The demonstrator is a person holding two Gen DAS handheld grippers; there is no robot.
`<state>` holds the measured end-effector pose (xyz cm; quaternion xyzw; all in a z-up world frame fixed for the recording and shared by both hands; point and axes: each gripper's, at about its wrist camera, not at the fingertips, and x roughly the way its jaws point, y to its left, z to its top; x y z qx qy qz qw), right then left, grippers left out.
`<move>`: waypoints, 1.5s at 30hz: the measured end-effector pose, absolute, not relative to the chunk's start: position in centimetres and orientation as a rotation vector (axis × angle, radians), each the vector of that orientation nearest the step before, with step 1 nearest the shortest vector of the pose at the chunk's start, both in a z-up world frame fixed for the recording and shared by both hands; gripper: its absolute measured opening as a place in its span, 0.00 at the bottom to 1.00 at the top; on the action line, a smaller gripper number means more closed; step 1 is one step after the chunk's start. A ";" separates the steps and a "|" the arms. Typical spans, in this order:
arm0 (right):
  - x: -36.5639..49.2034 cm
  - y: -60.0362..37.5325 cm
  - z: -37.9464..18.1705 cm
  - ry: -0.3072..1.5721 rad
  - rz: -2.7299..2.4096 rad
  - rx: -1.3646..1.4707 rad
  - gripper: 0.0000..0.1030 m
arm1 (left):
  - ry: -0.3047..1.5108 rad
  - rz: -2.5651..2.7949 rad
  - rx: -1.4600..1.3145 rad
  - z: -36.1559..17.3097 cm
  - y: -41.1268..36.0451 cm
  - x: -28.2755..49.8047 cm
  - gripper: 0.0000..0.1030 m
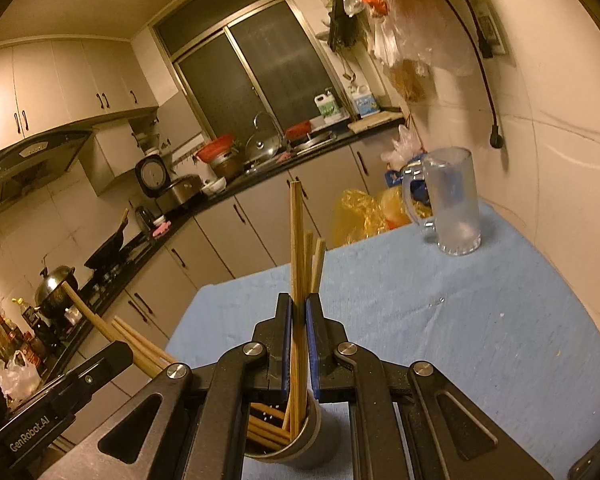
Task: Organize utensils
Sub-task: 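Lower the chopsticks into the holder and open both grippers, then move both open grippers back to the remaining chopsticks on the towel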
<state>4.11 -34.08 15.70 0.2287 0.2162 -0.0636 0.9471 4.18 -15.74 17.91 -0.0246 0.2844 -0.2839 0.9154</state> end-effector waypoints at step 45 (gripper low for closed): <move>-8.2 -32.1 5.0 0.694 -0.163 0.460 0.16 | 0.859 -0.598 -0.075 7.4 -9.1 -4.5 0.18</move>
